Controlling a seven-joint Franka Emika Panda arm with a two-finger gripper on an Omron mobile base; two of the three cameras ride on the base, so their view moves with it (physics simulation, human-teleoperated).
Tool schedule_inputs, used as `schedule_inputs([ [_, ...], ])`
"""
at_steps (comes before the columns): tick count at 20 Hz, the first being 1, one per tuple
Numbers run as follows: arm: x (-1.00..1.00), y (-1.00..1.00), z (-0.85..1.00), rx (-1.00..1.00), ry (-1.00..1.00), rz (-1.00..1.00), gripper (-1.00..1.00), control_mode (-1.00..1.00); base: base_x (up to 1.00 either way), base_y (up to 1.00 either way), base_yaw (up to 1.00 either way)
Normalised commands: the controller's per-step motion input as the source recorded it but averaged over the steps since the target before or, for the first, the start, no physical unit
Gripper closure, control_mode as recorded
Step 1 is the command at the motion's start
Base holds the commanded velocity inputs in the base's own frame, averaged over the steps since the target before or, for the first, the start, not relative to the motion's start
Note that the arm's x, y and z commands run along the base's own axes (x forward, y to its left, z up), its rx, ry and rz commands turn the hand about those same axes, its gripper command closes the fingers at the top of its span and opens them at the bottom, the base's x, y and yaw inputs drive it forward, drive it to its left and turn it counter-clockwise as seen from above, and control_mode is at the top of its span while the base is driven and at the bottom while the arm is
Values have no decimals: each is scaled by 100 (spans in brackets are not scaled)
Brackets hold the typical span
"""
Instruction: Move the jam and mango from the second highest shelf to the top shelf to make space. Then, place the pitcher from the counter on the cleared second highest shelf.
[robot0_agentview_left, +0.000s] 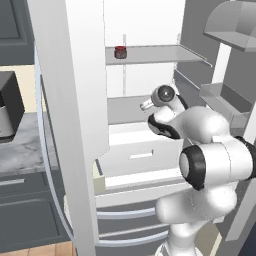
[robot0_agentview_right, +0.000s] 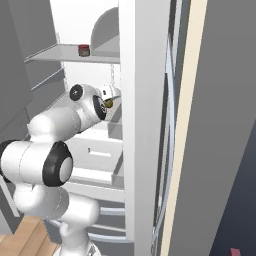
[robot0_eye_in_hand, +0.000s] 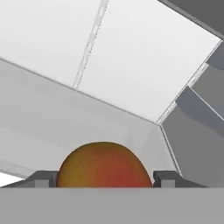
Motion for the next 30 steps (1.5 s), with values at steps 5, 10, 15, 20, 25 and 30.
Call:
schedule_inputs([
  [5,-100,30,100,-4,-28,0,100,-100,0,0,0],
  [10,-75,4,100,0,-12,0,100,-100,0,0,0],
  [15,-22,-4,100,0,0,0,100,-100,0,0,0],
  [20,4,-9,100,0,1,0,100,-100,0,0,0],
  [25,39,0,92,1,12,0,100,-100,0,0,0],
  [30,68,-5,30,0,22,0,100,-100,0,0,0],
])
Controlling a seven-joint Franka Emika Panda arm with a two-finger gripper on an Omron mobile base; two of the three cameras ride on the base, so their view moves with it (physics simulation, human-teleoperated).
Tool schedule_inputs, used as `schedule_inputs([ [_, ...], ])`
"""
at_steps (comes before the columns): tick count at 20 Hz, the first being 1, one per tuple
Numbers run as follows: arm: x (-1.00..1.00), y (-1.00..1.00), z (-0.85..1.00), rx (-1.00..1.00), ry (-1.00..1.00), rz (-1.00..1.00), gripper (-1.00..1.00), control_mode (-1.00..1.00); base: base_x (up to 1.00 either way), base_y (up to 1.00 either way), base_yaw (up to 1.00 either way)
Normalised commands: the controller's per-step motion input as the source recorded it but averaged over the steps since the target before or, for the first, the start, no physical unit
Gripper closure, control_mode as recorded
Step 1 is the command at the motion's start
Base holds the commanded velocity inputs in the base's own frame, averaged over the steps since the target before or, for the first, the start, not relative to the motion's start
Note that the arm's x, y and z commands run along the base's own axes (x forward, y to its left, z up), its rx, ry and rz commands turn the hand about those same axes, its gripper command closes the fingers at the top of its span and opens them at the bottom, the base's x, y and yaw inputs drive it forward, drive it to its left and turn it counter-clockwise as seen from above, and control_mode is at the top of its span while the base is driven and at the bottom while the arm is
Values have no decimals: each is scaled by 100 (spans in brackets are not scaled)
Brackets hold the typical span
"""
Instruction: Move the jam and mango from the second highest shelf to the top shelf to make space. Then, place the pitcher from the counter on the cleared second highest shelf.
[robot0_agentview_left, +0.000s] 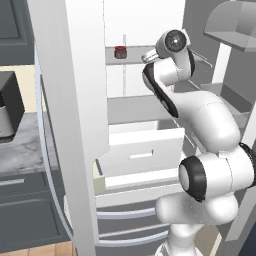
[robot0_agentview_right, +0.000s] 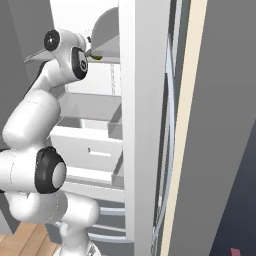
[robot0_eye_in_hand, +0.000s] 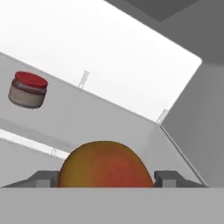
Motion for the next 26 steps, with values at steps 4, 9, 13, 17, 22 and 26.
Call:
schedule_inputs([
  [4,73,-9,-6,0,11,0,100,-100,0,0,0],
  [9,82,-9,-39,0,1,0,100,-100,0,0,0],
  [13,97,-4,-36,0,4,0,100,-100,0,0,0],
  [17,100,-7,-33,0,6,0,100,-100,0,0,0],
  [22,99,-7,-21,0,6,0,100,-100,0,0,0],
  [26,77,-7,-16,0,1,0,-100,-100,0,0,0],
])
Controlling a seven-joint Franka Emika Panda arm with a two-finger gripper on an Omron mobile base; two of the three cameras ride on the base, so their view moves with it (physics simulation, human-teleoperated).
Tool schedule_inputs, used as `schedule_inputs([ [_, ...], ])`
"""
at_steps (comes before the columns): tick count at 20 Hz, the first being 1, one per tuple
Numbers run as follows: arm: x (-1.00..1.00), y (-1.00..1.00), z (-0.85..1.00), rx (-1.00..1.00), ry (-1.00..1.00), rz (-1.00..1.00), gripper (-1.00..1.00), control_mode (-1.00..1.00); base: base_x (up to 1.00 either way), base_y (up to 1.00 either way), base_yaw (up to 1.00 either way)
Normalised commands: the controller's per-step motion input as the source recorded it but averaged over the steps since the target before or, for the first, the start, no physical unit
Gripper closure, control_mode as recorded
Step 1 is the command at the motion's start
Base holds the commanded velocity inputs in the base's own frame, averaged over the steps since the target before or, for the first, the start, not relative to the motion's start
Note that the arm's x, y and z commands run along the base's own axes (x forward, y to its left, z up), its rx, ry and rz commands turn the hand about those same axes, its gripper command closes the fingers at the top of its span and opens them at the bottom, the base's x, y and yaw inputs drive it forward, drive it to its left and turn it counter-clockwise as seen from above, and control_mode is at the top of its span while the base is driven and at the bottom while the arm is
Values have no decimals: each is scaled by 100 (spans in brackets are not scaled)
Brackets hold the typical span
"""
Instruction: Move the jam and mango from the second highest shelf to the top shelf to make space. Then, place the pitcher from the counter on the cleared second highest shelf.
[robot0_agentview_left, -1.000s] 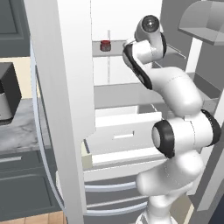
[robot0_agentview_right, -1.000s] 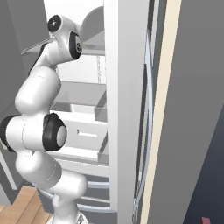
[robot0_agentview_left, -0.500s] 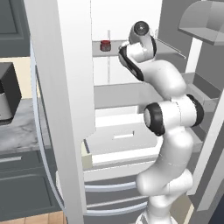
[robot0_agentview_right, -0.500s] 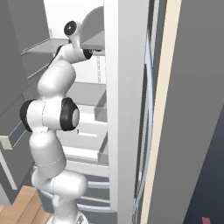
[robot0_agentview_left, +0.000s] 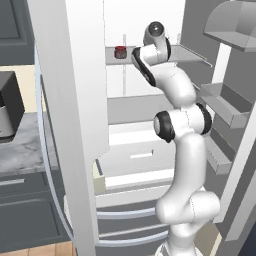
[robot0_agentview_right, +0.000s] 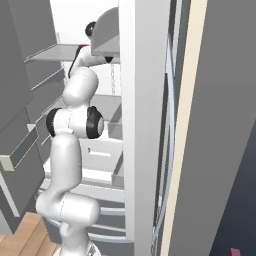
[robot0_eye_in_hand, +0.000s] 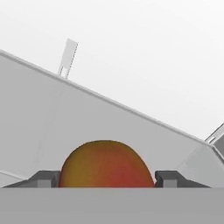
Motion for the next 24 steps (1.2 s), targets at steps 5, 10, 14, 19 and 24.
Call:
schedule_inputs([
  [5,12,0,-53,-1,-3,0,-100,-100,0,0,0],
  [10,-6,0,-61,-4,-13,0,-100,-100,0,0,0],
  [14,-11,0,-71,-5,-32,0,-100,-100,0,0,0],
  [19,-19,0,-34,-3,-43,0,-100,-100,0,0,0],
  [24,-62,0,-14,-3,-35,0,-100,-100,0,0,0],
])
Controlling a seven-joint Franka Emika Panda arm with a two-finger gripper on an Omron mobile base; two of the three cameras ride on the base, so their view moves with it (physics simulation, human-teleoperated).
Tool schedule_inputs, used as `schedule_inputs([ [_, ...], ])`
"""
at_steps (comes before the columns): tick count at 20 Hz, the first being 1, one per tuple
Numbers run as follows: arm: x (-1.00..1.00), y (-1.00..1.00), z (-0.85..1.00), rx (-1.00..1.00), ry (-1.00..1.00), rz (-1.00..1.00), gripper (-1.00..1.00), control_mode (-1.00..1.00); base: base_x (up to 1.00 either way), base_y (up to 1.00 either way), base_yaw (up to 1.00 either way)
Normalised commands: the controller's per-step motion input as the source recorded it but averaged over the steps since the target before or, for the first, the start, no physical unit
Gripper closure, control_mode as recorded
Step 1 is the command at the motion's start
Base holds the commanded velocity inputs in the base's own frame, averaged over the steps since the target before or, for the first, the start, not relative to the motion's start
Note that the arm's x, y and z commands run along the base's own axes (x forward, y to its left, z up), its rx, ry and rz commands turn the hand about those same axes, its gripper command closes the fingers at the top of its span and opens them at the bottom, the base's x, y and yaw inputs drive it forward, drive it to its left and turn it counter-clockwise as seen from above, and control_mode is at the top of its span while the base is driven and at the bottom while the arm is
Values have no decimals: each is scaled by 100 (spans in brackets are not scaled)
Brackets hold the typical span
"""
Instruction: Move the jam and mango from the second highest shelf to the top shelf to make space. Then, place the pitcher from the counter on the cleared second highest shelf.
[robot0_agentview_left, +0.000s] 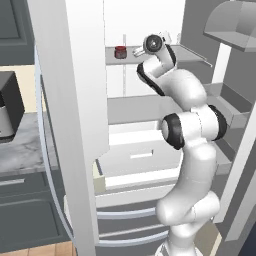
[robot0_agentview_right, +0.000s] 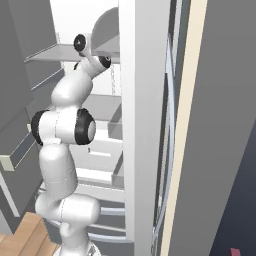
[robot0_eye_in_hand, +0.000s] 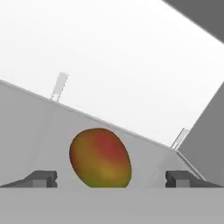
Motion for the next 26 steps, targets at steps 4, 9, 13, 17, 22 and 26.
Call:
schedule_inputs([
  [4,-100,1,27,-3,-10,0,-100,-100,0,0,0],
  [9,-100,24,67,-6,-1,0,-100,-100,0,0,0],
  [13,-100,27,72,0,2,0,-100,-100,0,0,0],
  [17,-100,6,6,4,5,0,-100,-100,0,0,0],
  [22,-100,0,-5,23,6,0,-100,-100,0,0,0],
  [26,-100,0,-3,29,6,0,-100,-100,0,0,0],
])
